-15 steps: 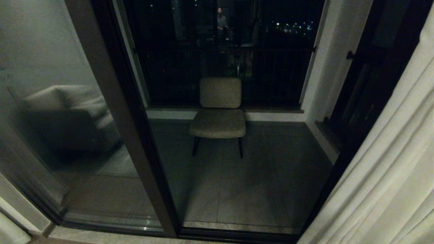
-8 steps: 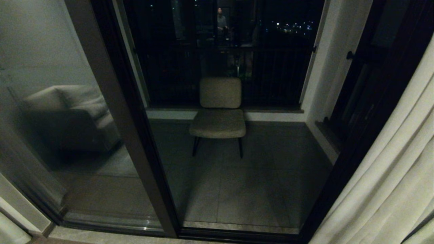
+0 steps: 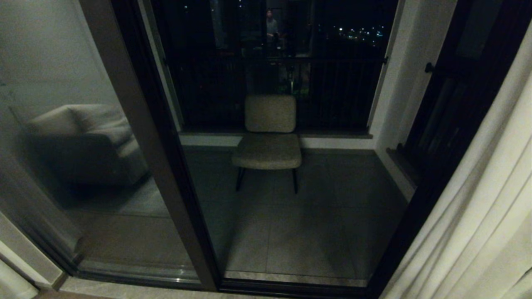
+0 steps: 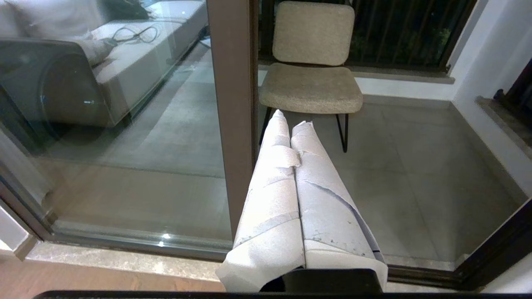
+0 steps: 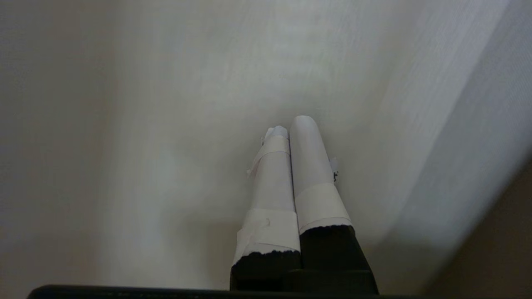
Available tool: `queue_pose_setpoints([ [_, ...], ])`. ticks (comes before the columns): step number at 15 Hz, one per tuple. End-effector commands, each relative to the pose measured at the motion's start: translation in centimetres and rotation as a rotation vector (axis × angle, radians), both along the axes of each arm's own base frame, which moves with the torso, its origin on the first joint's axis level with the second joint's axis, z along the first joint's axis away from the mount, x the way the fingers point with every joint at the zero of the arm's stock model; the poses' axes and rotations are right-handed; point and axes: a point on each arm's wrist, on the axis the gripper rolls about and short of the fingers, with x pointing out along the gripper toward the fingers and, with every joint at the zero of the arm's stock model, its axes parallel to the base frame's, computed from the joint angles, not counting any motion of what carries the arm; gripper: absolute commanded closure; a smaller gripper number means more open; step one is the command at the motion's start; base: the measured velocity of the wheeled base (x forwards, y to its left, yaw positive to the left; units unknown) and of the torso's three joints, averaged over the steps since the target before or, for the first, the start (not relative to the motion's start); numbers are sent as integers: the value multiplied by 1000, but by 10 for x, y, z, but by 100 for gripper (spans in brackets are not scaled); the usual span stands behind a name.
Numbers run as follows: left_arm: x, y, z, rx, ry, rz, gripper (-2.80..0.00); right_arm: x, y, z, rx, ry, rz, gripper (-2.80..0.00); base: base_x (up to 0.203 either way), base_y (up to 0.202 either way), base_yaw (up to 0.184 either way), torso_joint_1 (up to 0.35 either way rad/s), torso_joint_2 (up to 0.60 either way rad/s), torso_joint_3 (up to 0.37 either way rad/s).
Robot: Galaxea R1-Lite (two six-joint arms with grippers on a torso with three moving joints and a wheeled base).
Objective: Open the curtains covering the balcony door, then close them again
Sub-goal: Pull the inner curtains open on both sides
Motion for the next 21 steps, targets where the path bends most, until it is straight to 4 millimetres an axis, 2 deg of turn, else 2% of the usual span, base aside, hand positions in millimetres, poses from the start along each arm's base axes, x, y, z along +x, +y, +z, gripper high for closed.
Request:
queue_pose_setpoints([
  [1,0,0,0,-1,-1,1,0,-28,36,20,-15,-9,2,0,0,0,0,0,0,0],
  [4,0,0,0,-1,-1,1,0,-70,88,26,37,31,-1,0,0,0,0,0,0,0],
  [7,0,0,0,-1,-1,1,0,-113,142,18,110,89,-7,0,0,0,0,0,0,0],
  [9,0,0,0,-1,-2,1,0,-139,176,-1,140,139,-16,0,0,0,0,0,0,0],
  [12,0,0,0,-1,-2,1,0,-174,221,-44,152,206,-26,0,0,0,0,0,0,0],
  [16,0,0,0,-1,-1,1,0,-194,257,-94,134,264,-36,0,0,0,0,0,0,0],
  [18,0,0,0,-1,-2,1,0,-202,269,-117,135,277,-49,0,0,0,0,0,0,0],
  [21,0,0,0,-1,-2,1,0,-213,282,-144,124,288,35,0,0,0,0,0,0,0],
])
